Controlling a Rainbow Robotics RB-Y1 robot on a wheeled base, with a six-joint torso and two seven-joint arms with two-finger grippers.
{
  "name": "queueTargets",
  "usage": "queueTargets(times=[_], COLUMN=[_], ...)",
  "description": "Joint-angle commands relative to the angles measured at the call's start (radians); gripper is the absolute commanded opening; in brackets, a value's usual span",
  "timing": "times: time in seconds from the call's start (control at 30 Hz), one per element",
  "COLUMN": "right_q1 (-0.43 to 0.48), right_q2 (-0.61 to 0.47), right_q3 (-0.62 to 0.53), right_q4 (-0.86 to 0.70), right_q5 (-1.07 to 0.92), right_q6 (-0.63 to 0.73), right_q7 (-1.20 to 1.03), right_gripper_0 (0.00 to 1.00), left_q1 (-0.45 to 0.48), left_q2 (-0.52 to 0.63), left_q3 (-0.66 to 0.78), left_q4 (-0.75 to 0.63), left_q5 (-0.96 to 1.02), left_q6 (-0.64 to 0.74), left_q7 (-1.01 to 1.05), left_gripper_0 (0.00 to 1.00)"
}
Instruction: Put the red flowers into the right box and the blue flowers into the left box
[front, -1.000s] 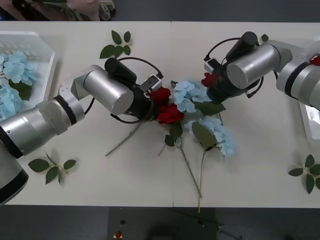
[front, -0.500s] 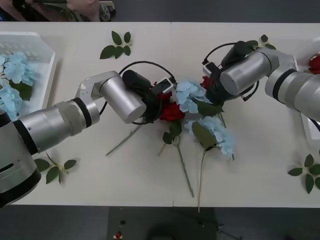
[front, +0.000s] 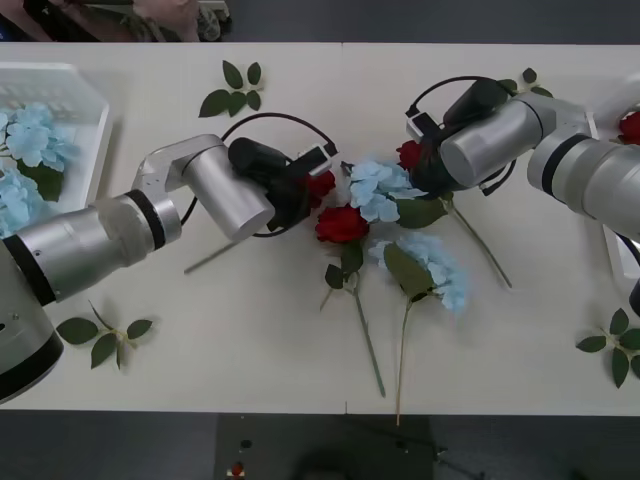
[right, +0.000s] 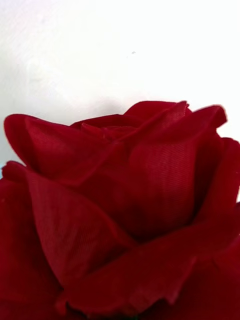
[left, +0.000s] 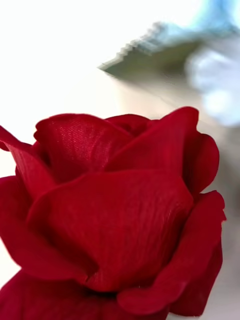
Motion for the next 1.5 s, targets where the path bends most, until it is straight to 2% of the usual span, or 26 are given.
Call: queueTargets(times=[0.03, 0.17, 0.33, 0.43, 0.57, 0.77, 0.83, 1.03, 1.13, 1.3, 1.37, 1.4, 1.43, 1.5], right_q1=[-0.022, -0.045, -0.057, -0.055, -0.051, -0.028, 0.000, 0.112, 0.161, 0.193, 0.193, 0.193, 0.193, 0.195], right_q2=[-0.037, -0.088, -0.217, -0.315, -0.442, -0.556, -0.573, -0.580, -0.568, -0.536, -0.527, -0.525, -0.522, -0.522], right_q3=[-0.088, -0.175, -0.319, -0.350, -0.348, -0.348, -0.348, -0.348, -0.348, -0.348, -0.348, -0.348, -0.348, -0.348], right_q4=[0.004, -0.021, -0.115, -0.170, -0.177, -0.144, -0.107, -0.010, 0.034, 0.108, 0.126, 0.132, 0.132, 0.132], right_q5=[-0.008, -0.017, -0.010, 0.033, 0.092, 0.190, 0.231, 0.317, 0.329, 0.360, 0.357, 0.354, 0.351, 0.342], right_q6=[-0.002, 0.029, 0.121, 0.174, 0.185, 0.127, 0.067, -0.122, -0.198, -0.286, -0.295, -0.296, -0.298, -0.298], right_q7=[-0.018, -0.008, 0.015, 0.060, 0.164, 0.261, 0.268, 0.256, 0.244, 0.232, 0.229, 0.229, 0.229, 0.233], right_gripper_0=[0.00, 0.00, 0.00, 0.00, 0.00, 0.00, 0.00, 0.00, 0.00, 0.00, 0.17, 0.32, 0.42, 0.50], left_q1=[0.000, 0.002, 0.035, 0.054, 0.055, 0.017, -0.014, -0.067, -0.067, -0.066, -0.067, -0.066, -0.066, -0.066], left_q2=[0.174, 0.296, 0.423, 0.418, 0.338, 0.145, 0.052, -0.106, -0.129, -0.128, -0.128, -0.128, -0.128, -0.128], left_q3=[-0.001, 0.045, 0.187, 0.279, 0.374, 0.478, 0.492, 0.493, 0.493, 0.493, 0.493, 0.493, 0.493, 0.495], left_q4=[-0.129, -0.281, -0.530, -0.643, -0.711, -0.682, -0.628, -0.499, -0.473, -0.474, -0.474, -0.474, -0.473, -0.473], left_q5=[0.111, 0.295, 0.513, 0.621, 0.699, 0.691, 0.677, 0.599, 0.553, 0.547, 0.550, 0.555, 0.555, 0.549], left_q6=[-0.107, -0.117, -0.107, -0.074, -0.103, -0.123, -0.169, -0.278, -0.303, -0.321, -0.331, -0.338, -0.343, -0.347], left_q7=[0.018, 0.018, 0.020, 0.029, 0.130, 0.184, 0.174, 0.156, 0.153, 0.151, 0.151, 0.151, 0.150, 0.150], left_gripper_0=[0.00, 0.00, 0.00, 0.00, 0.00, 0.00, 0.00, 0.00, 0.00, 0.00, 0.00, 0.00, 0.00, 0.00])
